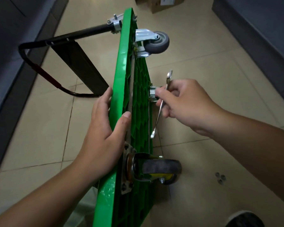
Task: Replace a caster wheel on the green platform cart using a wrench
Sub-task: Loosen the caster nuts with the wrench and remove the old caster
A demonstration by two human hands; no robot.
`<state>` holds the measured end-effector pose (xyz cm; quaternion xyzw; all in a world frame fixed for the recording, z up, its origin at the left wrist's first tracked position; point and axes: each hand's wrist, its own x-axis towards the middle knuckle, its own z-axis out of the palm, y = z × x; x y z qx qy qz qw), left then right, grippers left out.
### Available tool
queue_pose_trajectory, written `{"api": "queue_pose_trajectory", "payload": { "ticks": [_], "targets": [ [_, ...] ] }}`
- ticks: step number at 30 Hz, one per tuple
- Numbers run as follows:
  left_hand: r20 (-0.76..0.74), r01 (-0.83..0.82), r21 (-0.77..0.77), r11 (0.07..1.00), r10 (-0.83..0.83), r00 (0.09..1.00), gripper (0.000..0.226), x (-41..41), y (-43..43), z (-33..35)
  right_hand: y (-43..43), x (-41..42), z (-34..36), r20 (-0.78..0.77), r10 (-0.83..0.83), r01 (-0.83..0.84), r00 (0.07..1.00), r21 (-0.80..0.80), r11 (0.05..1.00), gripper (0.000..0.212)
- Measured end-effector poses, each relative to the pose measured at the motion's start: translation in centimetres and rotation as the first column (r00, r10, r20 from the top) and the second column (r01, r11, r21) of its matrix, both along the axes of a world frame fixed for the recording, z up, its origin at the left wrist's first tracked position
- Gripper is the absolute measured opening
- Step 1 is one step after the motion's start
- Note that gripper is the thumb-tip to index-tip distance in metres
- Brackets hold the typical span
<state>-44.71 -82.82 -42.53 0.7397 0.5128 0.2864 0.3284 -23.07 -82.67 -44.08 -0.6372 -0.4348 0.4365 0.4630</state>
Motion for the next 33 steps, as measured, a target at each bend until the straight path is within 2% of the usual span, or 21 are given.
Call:
{"api": "queue_pose_trajectory", "payload": {
  "ticks": [3,6,10,29,33],
  "targets": [
    [0.012,-0.009,-0.023,1.000,0.010,1.000,0.074,-0.3,0.5,0.0,0.8,-0.8,-1.9,-0.058,0.082,-0.086,0.995,-0.070,0.994,0.027],
    [-0.075,0.048,0.016,0.999,-0.047,0.996,0.067,-0.9,0.6,0.2,1.3,-1.5,-3.3,-0.134,0.064,-0.079,0.989,-0.110,0.991,0.029],
    [-0.144,0.103,0.015,0.995,-0.100,0.984,0.069,-1.8,0.3,0.3,2.2,-2.9,-4.2,-0.209,0.058,-0.090,0.976,-0.146,0.985,0.029],
    [-0.123,0.099,0.000,0.995,-0.098,0.988,0.066,-2.3,-0.2,0.0,2.2,-5.4,-7.1,-0.423,-0.042,-0.151,0.905,-0.412,0.898,0.031],
    [-0.116,0.088,0.002,0.996,-0.087,0.989,0.066,-2.3,-0.2,-0.1,2.1,-6.1,-7.7,-0.454,-0.081,-0.134,0.888,-0.421,0.897,0.030]
  ]
}}
